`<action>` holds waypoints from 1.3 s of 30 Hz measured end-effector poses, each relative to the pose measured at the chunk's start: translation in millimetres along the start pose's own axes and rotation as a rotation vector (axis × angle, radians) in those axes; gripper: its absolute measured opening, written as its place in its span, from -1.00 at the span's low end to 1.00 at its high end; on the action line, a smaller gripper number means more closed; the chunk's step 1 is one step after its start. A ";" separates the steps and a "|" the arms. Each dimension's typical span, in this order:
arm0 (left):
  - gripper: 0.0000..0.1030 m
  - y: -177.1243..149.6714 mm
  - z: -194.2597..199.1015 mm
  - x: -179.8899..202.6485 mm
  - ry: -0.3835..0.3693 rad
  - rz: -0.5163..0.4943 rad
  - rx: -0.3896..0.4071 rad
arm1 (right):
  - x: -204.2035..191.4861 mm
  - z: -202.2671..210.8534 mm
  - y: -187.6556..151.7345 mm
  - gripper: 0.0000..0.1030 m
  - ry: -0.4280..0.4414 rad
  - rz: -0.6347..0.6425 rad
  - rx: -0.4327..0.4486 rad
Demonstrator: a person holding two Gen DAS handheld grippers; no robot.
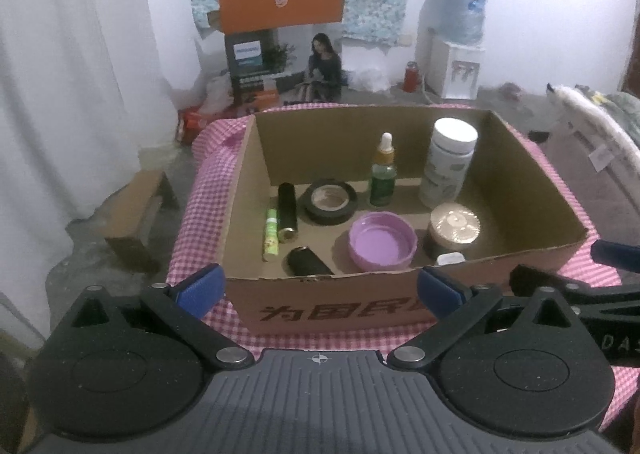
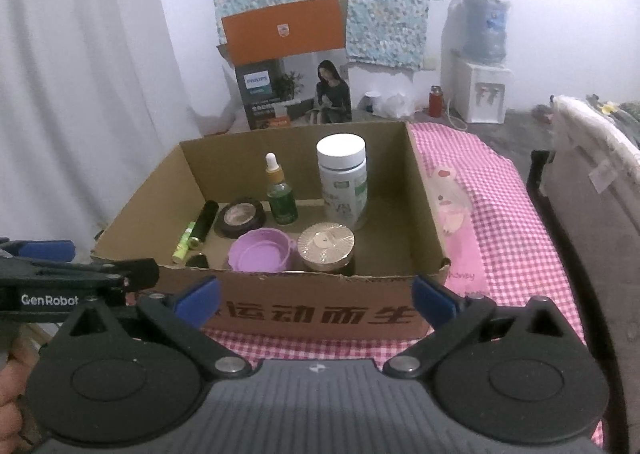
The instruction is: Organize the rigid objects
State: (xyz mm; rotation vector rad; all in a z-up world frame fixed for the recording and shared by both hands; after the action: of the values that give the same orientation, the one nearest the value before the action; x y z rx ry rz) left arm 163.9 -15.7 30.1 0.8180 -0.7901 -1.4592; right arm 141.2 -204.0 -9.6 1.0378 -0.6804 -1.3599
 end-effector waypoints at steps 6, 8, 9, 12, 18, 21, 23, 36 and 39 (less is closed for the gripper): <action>0.99 0.9 -1.5 -2.0 0.011 0.016 -0.014 | 1.8 -5.2 -0.5 1.00 -0.019 0.012 -0.012; 0.99 2.4 -2.7 -1.0 0.012 0.010 -0.015 | 1.8 -6.0 -0.5 1.00 -0.023 0.013 -0.013; 0.99 2.3 -2.6 -0.8 0.012 0.008 -0.016 | 2.6 -5.4 -0.2 1.00 -0.023 0.014 -0.014; 0.99 2.0 -2.5 0.1 0.014 0.004 -0.019 | 3.3 -5.6 0.3 1.00 -0.027 0.014 -0.015; 0.99 0.9 -3.0 -0.8 0.015 0.006 -0.028 | 2.9 -6.3 1.2 1.00 -0.032 0.021 -0.019; 0.99 0.7 -3.4 -2.9 0.015 0.008 -0.030 | 2.3 -6.1 1.0 1.00 -0.033 0.021 -0.018; 0.99 0.6 -3.6 -4.3 0.015 0.010 -0.029 | 2.0 -6.2 1.1 1.00 -0.032 0.022 -0.017; 0.98 -0.3 -4.6 -9.6 0.016 0.017 -0.033 | 1.6 -6.0 3.1 1.00 -0.029 0.029 -0.024; 0.98 -1.5 -4.2 -10.4 0.016 0.021 -0.034 | 1.5 -6.1 3.3 1.00 -0.029 0.031 -0.025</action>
State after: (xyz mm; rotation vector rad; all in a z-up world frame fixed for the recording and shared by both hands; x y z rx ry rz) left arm 167.0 -5.2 27.0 0.7927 -0.7571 -1.4425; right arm 148.2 -204.6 -9.4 0.9852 -0.6964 -1.3561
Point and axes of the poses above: each gripper's, at about its wrist camera, not at the fingertips, and z roughly against the way its jaws point, x to its right, y to its top, the point moved 4 cm from there along -z, roughly the way its jaws point, and after that the axes turned 13 degrees about x, right-handed, at the moved point
